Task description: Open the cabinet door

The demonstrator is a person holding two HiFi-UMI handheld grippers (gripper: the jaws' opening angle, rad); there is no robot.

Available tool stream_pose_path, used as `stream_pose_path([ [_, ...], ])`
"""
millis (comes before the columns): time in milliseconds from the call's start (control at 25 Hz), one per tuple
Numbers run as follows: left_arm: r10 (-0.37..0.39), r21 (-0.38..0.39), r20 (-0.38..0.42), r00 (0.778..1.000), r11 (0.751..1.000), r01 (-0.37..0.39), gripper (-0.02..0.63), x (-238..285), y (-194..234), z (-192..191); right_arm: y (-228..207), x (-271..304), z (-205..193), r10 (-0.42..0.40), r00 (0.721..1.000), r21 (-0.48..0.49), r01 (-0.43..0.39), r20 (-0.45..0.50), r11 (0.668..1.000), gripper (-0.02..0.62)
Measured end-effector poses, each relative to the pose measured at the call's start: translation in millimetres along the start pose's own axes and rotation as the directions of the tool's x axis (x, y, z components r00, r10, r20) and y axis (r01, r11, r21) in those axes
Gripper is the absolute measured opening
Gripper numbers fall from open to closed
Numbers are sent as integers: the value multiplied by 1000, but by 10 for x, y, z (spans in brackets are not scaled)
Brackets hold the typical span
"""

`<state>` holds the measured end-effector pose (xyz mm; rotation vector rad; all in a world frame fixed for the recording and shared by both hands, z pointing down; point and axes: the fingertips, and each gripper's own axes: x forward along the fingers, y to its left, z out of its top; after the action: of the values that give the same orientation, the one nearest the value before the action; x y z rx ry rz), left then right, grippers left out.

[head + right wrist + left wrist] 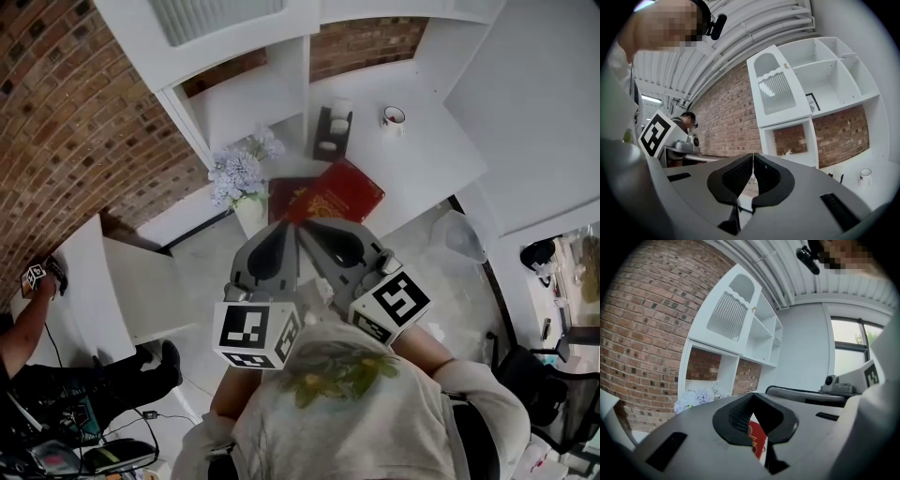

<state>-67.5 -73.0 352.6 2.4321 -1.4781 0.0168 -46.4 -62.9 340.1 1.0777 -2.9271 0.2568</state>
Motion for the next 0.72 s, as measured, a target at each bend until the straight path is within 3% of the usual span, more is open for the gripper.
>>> stream_pose_path([
  [120,12,1,-1,1000,1000,-12,11,91,9,31,-93,55,90,31,999,-5,-30,41,1000,26],
  [720,55,19,-16,998,998,-54,11,625,14,111,-718,172,266,73,995,-21,-72,65,997,26],
])
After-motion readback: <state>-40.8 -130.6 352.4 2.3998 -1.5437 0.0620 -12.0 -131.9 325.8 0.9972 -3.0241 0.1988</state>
